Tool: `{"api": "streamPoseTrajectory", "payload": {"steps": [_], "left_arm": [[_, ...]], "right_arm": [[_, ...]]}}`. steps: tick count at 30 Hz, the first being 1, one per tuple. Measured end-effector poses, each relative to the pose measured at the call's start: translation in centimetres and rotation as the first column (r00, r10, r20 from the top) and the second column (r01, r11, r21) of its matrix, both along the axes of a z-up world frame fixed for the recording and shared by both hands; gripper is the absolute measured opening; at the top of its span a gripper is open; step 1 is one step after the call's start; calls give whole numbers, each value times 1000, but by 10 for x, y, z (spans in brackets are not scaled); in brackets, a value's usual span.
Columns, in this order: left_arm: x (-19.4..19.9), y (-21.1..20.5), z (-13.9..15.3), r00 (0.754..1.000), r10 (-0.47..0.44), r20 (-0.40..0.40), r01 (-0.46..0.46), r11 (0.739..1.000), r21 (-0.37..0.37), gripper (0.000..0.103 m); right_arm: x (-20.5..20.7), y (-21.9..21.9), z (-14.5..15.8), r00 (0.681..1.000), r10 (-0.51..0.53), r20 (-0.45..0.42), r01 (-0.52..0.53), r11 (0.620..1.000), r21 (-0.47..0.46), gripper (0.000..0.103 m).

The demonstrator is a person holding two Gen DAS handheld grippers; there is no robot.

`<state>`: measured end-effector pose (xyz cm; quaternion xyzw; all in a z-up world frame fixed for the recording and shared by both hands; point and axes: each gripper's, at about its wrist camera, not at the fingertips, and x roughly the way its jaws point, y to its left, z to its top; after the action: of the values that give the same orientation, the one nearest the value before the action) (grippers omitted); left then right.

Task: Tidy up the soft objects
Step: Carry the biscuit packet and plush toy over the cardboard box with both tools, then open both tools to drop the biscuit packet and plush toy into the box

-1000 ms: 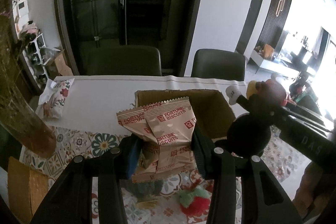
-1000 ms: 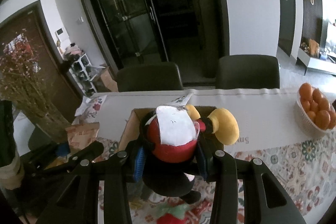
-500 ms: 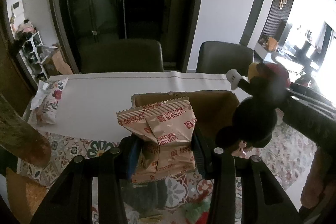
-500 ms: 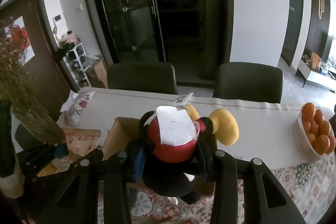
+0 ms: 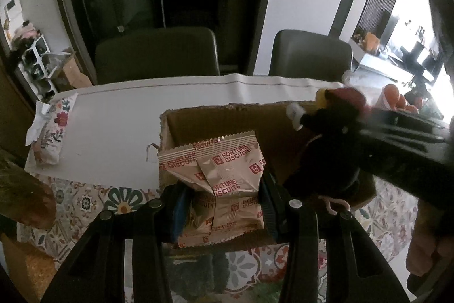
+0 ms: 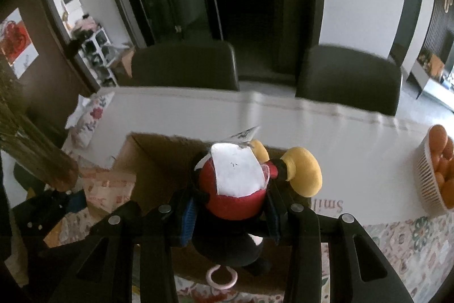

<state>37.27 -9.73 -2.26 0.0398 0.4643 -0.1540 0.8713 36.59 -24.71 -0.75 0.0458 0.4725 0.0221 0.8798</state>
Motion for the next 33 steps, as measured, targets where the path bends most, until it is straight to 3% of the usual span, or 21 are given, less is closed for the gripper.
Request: {"api": "streamPoseTrajectory", "payload": {"steps": [6, 7, 10, 12, 19, 33], "left_arm": [[9, -5, -16, 999, -16, -30, 17, 1000, 19, 45], [10, -7, -19, 999, -24, -40, 25, 999, 23, 46], [12, -9, -25, 997, -35, -71, 38, 999, 36, 61], [12, -9, -30, 995, -40, -94, 44, 998, 41, 65], [5, -7, -29, 995, -35, -92, 40, 997, 58, 66], [-32, 4, 9, 999, -9, -44, 12, 996, 87, 66]], "right_arm": [[8, -6, -28, 995, -4, -100, 9, 999, 46, 43], [9, -7, -33, 993, -1, -120, 8, 998, 59, 47], [10, -9, -40, 988, -6, -156, 20, 996, 85, 72], [8, -11, -37, 991, -15, -136, 26, 997, 76, 77], [-5, -9, -14, 997, -54, -63, 56, 998, 35, 77], [-55, -6, 17, 993, -119, 2, 119, 993, 9, 77]]}}
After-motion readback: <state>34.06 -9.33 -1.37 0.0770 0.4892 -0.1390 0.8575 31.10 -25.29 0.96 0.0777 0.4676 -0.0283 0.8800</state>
